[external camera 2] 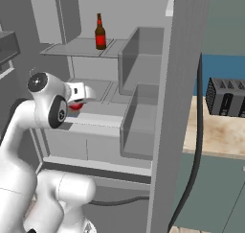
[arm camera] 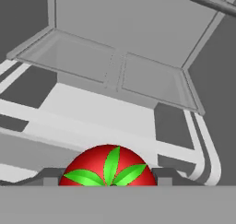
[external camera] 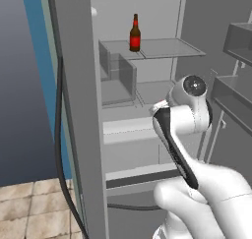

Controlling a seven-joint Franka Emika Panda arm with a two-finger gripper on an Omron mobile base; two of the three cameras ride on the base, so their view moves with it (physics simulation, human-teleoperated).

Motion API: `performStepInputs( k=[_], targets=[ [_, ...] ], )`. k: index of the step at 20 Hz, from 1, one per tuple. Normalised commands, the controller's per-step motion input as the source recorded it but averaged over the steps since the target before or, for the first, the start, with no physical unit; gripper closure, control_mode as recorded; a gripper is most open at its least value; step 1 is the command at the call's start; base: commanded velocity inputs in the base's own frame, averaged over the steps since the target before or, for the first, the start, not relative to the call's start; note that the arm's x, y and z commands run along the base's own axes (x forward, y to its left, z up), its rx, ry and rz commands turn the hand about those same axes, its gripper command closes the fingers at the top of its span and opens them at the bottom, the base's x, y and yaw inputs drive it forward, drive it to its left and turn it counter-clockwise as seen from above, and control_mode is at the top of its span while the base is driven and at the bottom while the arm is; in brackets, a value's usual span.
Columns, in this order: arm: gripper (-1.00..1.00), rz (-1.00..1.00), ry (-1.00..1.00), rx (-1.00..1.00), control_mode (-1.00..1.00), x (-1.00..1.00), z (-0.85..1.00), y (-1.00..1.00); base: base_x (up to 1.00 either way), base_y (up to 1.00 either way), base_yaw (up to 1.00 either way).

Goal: Place the beer and liquor on the top shelf of the fridge to keep them out of children's reach, and place the tomato on lower shelves for easy access.

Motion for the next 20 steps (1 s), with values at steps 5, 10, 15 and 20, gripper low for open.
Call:
performStepInputs(
  k=[5, 10, 15, 20],
  targets=[
    [1.0, -0.21, 0.0, 0.07, -1.0, 0.69, -0.19, 0.2, 0.0, 0.0, 0.0],
    [1.0, -0.06, 0.01, 0.18, -1.0, 0.64, -0.03, 0.0, 0.0, 0.0, 0.0],
    [1.0, 0.0, 0.05, 0.18, -1.0, 0.61, 0.0, 0.0, 0.0, 0.0, 0.0],
    [1.0, 0.0, 0.04, 0.15, -1.0, 0.61, -0.12, 0.0, 0.0, 0.0, 0.0]
  ],
)
